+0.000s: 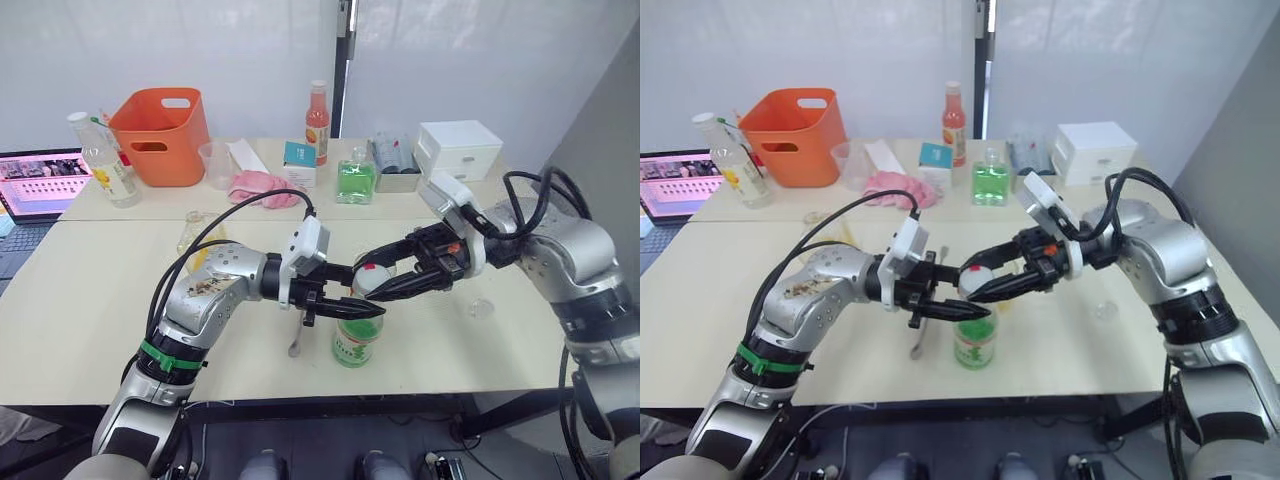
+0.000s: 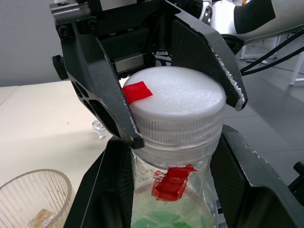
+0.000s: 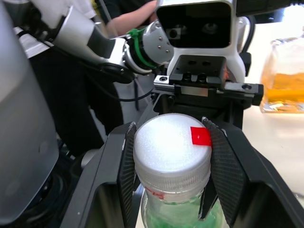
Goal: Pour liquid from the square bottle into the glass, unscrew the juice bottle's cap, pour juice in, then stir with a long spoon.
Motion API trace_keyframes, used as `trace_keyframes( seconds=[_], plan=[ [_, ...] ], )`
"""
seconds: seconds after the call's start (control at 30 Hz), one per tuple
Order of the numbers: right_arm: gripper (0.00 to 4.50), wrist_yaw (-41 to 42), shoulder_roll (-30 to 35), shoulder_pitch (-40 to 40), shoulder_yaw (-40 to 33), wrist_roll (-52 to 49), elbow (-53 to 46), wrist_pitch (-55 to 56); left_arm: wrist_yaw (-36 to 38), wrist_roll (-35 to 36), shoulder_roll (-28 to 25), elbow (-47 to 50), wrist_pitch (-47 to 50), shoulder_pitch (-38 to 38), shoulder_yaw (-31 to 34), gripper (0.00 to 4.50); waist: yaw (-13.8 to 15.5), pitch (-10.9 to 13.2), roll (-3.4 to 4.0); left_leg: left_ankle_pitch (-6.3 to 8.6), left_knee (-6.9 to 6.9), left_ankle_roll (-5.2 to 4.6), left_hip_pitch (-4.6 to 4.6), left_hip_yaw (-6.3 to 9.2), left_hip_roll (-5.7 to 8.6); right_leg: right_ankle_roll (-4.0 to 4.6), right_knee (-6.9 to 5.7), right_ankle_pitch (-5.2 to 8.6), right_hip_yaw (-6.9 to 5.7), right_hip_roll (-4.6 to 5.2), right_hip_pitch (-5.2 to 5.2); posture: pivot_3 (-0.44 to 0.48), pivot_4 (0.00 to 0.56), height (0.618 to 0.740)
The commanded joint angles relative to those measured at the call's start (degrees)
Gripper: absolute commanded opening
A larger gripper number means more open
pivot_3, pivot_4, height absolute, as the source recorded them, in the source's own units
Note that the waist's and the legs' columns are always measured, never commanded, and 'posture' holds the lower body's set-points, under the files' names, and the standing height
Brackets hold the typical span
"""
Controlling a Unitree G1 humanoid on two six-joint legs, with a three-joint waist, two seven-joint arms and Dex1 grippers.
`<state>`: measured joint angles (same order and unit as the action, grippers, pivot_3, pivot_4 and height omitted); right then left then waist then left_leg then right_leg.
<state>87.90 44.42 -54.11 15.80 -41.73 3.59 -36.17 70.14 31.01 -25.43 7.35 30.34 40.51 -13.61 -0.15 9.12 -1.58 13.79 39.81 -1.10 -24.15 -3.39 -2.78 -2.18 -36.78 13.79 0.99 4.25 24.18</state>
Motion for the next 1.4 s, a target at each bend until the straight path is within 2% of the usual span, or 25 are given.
trace_keyframes(
  seconds=[0.03, 0.13, 0.2, 0.23, 0.37, 0.47, 0.53, 0.6, 0.7, 0.77, 0.93, 1.17, 1.2, 1.27, 1.3, 1.4],
  plan=[
    [3.04, 0.17, -0.83, -0.51, -1.58, 1.76, 2.29, -1.78, 0.48, -1.38, -0.26, 0.60, 1.13, 0.00, -2.50, 1.71, 0.03, 0.00, 0.00, 0.00, 0.01, 0.00, 0.00, 0.00, 0.00, 0.00, -0.03, 0.00, 0.00, 0.01, 0.01, 0.000, 0.150, 0.715],
    [4.07, -3.76, -0.06, 1.38, -7.91, -2.18, -1.95, -5.37, 0.38, -1.54, 0.03, 0.01, 1.00, 0.43, -2.51, 1.71, 0.34, 0.00, 0.00, -0.01, 0.04, 0.02, 0.00, -0.01, 0.02, 0.00, -0.14, 0.00, 0.00, 0.03, 0.04, 0.000, 0.150, 0.715],
    [4.50, -7.66, 0.54, 3.44, -13.26, -5.58, -6.27, -8.25, 0.36, -1.57, 0.11, -0.21, 0.93, 0.58, -2.51, 1.71, 0.64, 0.00, 0.00, -0.01, 0.04, 0.02, -0.03, -0.02, 0.03, 0.00, -0.15, 0.00, 0.02, 0.05, 0.09, 0.000, 0.150, 0.715],
    [4.50, -9.47, 0.82, 4.47, -15.53, -7.13, -8.39, -9.68, 0.36, -1.58, 0.13, -0.29, 0.89, 0.61, -2.51, 1.71, 0.76, 0.00, 0.00, -0.01, 0.03, 0.02, -0.05, -0.01, 0.03, 0.00, -0.13, 0.00, 0.01, 0.05, 0.09, 0.000, 0.150, 0.715],
    [4.50, -26.03, 1.38, 13.95, -28.02, -15.79, -24.11, -16.60, 0.32, -1.58, 0.28, -0.68, 0.62, 0.63, -2.52, 1.71, 0.91, 0.00, 0.00, -0.01, 0.01, 0.02, -0.07, 0.05, 0.03, 0.00, -0.11, 0.00, -0.07, 0.06, 0.06, 0.000, 0.150, 0.715],
    [4.50, -40.16, -0.20, 21.15, -32.22, -22.09, -35.89, -20.24, 0.36, -1.57, 0.31, -0.91, 0.40, 0.52, -2.47, 1.71, 0.80, 0.00, 0.00, -0.01, 0.00, 0.02, -0.04, 0.06, 0.02, 0.00, -0.09, 0.00, -0.05, 0.07, 0.02, 0.000, 0.150, 0.715],
    [4.50, -50.88, -2.03, 24.90, -33.22, -27.16, -41.83, -21.12, 0.32, -1.64, 0.40, -1.07, 0.23, 0.46, -2.52, 1.71, 0.53, 0.00, 0.00, -0.01, 0.02, 0.03, -0.03, 0.05, 0.02, 0.00, -0.13, 0.00, 0.03, 0.07, 0.07, 0.000, 0.150, 0.715],
    [4.50, -56.79, -2.27, 26.35, -33.49, -30.87, -44.14, -21.20, 0.33, -1.67, 0.41, -1.13, 0.15, 0.43, -2.52, 1.71, 0.52, 0.00, 0.00, -0.02, 0.02, 0.04, 0.03, 0.06, 0.03, 0.00, -0.18, 0.00, 0.06, 0.07, 0.02, 0.000, 0.150, 0.715],
    [4.50, -75.24, -4.96, 33.10, -32.04, -31.06, -52.75, -20.57, 0.70, -1.65, 0.53, -1.35, -0.21, 0.15, -2.63, 1.71, 0.79, -0.05, -0.09, -0.03, 0.03, 0.05, 0.04, 0.05, 0.04, -0.01, -0.16, 0.00, 0.04, 0.06, -0.02, 0.000, 0.150, 0.715],
    [4.50, -82.42, -5.52, 35.09, -31.55, -32.88, -55.10, -19.44, 0.96, -1.59, 0.63, -1.40, -0.34, 0.06, -2.75, 1.71, 0.80, -0.06, -0.09, -0.03, 0.03, 0.05, -0.05, 0.07, 0.05, -0.01, -0.11, 0.02, -0.03, 0.06, 0.03, 0.000, 0.150, 0.715],
    [4.50, -89.85, -3.10, 37.35, -30.03, -36.24, -57.27, -17.60, 1.67, -1.52, 0.67, -1.90, -0.77, 0.10, -2.91, 1.71, 0.67, -0.06, -0.10, -0.03, 0.04, 0.04, -0.01, 0.05, 0.08, -0.05, -0.07, 0.00, 0.06, 0.08, -0.01, 0.000, 0.150, 0.715],
    [4.50, -92.96, 0.03, 37.42, -28.18, -38.98, -57.00, -14.37, 2.38, -1.48, 0.40, -2.28, -1.11, 0.21, -2.76, 1.71, 0.67, -0.06, -0.10, -0.03, 0.03, 0.04, -0.03, 0.05, 0.07, -0.04, -0.04, 0.00, 0.05, 0.06, 0.00, 0.000, 0.150, 0.715],
    [4.11, -93.25, 0.36, 37.02, -27.91, -39.37, -56.83, -13.93, 2.39, -1.52, 0.33, -2.20, -1.13, 0.11, -2.73, 1.71, 0.67, -0.06, -0.10, -0.03, 0.03, 0.04, -0.03, 0.05, 0.07, -0.04, -0.03, 0.00, 0.05, 0.06, -0.01, 0.000, 0.150, 0.715],
    [3.67, -93.69, 0.92, 36.30, -27.41, -39.88, -56.51, -13.30, 2.37, -1.56, 0.25, -2.11, -1.12, 0.00, -2.68, 1.71, 0.67, -0.06, -0.10, -0.03, 0.03, 0.03, -0.04, 0.05, 0.07, -0.04, -0.03, 0.00, 0.05, 0.06, -0.01, 0.000, 0.150, 0.715],
    [3.23, -93.86, 1.19, 36.14, -27.19, -40.04, -56.42, -13.00, 2.36, -1.57, 0.24, -2.09, -1.11, -0.02, -2.67, 1.71, 0.67, -0.06, -0.10, -0.03, 0.03, 0.03, -0.04, 0.06, 0.07, -0.04, -0.03, 0.00, 0.05, 0.06, 0.00, 0.000, 0.150, 0.715],
    [2.35, -94.09, 1.60, 34.96, -26.21, -40.58, -55.72, -11.80, 2.26, -1.59, 0.06, -1.95, -0.93, -0.08, -2.63, 1.71, 0.67, -0.06, -0.10, -0.03, 0.02, 0.03, -0.04, 0.06, 0.06, -0.04, -0.02, 0.00, 0.05, 0.05, 0.00, 0.000, 0.150, 0.715]
  ],
)
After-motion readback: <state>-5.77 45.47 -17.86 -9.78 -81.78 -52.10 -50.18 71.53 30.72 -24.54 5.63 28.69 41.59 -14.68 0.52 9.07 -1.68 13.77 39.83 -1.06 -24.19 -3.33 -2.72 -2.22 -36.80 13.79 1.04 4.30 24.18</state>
